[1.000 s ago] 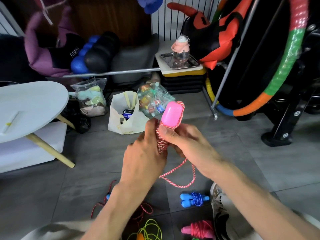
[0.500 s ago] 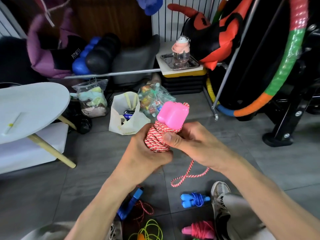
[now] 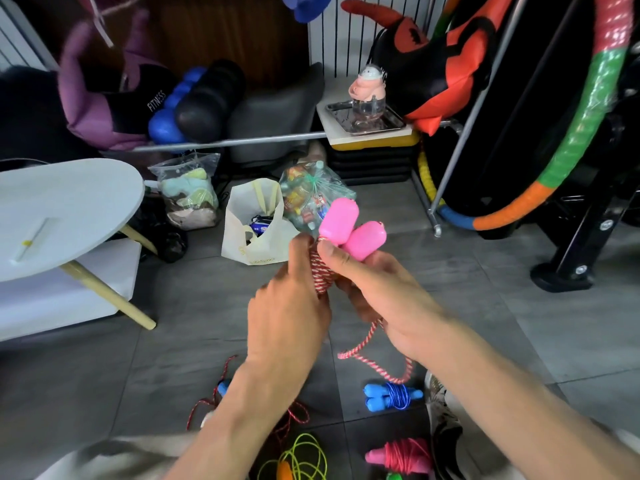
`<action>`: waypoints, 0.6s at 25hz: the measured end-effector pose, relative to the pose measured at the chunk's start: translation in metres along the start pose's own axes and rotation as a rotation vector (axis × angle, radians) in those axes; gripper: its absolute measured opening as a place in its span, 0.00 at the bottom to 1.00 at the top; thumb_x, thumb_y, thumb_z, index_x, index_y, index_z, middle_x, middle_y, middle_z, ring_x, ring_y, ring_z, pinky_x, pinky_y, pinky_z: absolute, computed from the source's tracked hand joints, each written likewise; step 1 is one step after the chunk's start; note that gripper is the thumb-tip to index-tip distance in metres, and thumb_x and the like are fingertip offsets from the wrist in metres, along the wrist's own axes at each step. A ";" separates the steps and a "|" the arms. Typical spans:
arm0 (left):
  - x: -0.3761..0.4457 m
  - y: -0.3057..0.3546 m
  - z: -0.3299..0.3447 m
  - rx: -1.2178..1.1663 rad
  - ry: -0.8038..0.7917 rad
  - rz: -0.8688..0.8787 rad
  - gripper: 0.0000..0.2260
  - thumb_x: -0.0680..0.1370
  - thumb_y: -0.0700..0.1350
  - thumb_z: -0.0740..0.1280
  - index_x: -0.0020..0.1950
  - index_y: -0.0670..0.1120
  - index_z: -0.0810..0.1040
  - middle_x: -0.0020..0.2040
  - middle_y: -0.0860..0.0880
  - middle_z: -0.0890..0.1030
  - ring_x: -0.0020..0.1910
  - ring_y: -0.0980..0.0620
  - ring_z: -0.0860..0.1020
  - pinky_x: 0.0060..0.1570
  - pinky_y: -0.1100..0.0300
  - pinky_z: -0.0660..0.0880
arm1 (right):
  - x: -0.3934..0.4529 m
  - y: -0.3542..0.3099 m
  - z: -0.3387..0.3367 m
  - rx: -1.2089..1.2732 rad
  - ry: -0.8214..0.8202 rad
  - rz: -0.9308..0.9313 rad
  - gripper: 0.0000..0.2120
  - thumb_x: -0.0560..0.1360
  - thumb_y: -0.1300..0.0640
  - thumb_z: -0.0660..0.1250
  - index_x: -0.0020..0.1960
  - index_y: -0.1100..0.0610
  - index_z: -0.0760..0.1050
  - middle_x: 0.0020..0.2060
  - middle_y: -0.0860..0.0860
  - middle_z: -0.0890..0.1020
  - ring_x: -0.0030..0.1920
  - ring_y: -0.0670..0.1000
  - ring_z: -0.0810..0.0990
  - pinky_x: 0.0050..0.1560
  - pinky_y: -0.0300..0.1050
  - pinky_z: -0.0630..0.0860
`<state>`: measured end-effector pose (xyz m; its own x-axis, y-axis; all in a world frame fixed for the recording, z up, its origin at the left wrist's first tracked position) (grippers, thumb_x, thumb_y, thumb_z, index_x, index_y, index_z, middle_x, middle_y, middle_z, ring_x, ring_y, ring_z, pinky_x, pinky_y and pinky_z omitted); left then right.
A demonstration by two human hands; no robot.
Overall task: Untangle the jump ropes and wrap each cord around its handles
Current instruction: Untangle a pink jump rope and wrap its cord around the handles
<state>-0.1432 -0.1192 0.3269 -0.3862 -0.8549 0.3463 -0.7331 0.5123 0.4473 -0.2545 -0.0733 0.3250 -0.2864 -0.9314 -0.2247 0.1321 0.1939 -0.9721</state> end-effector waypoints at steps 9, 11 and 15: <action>-0.005 0.006 -0.020 -1.345 -0.907 -0.103 0.31 0.68 0.29 0.73 0.65 0.53 0.71 0.36 0.39 0.80 0.25 0.47 0.77 0.27 0.58 0.75 | -0.002 -0.012 -0.008 0.194 -0.420 -0.202 0.12 0.71 0.57 0.72 0.49 0.64 0.78 0.40 0.59 0.82 0.37 0.54 0.83 0.38 0.45 0.80; -0.004 -0.001 -0.012 -1.262 -0.811 -0.174 0.26 0.68 0.30 0.73 0.61 0.49 0.72 0.33 0.41 0.79 0.22 0.48 0.75 0.24 0.59 0.74 | 0.000 -0.014 -0.012 0.061 -0.327 -0.179 0.13 0.73 0.52 0.73 0.47 0.62 0.79 0.38 0.54 0.83 0.38 0.49 0.82 0.40 0.39 0.77; 0.002 -0.017 -0.003 -0.564 -0.311 -0.175 0.26 0.69 0.35 0.71 0.63 0.52 0.69 0.35 0.50 0.80 0.30 0.45 0.80 0.29 0.54 0.76 | 0.007 -0.013 -0.027 -0.534 -0.113 -0.168 0.16 0.75 0.43 0.68 0.51 0.55 0.83 0.42 0.46 0.86 0.43 0.46 0.83 0.46 0.42 0.79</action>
<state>-0.1304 -0.1297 0.3223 -0.4932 -0.8698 0.0130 -0.4274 0.2553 0.8673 -0.2834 -0.0742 0.3339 -0.1549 -0.9844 -0.0837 -0.4129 0.1414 -0.8997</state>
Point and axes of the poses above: each hand's wrist, its own x-axis towards the middle knuckle, its own z-axis out of the palm, y = z × x, the point moved 3 cm from there along x, towards the middle knuckle
